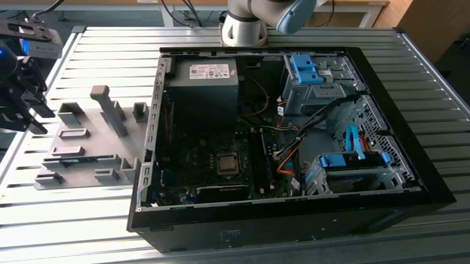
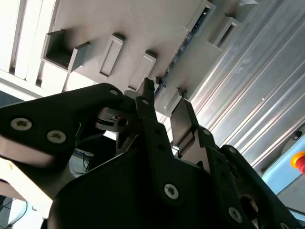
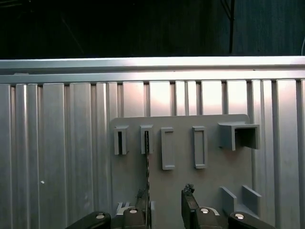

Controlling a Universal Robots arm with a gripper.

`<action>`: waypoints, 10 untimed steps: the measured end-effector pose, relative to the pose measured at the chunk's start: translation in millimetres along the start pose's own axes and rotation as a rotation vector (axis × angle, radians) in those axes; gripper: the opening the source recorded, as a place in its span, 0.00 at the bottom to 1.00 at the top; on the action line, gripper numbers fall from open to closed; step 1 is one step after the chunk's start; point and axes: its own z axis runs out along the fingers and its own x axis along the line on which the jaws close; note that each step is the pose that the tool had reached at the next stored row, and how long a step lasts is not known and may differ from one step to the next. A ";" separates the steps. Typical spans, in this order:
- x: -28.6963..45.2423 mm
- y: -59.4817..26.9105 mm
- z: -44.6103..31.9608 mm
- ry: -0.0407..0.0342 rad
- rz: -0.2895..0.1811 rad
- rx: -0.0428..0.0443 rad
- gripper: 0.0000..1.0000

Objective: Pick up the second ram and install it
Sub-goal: 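Pick up the second ram and move it above second insertion slot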

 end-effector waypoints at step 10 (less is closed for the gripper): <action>0.6 -0.5 13.2 0.0007 0.000 -0.0174 0.42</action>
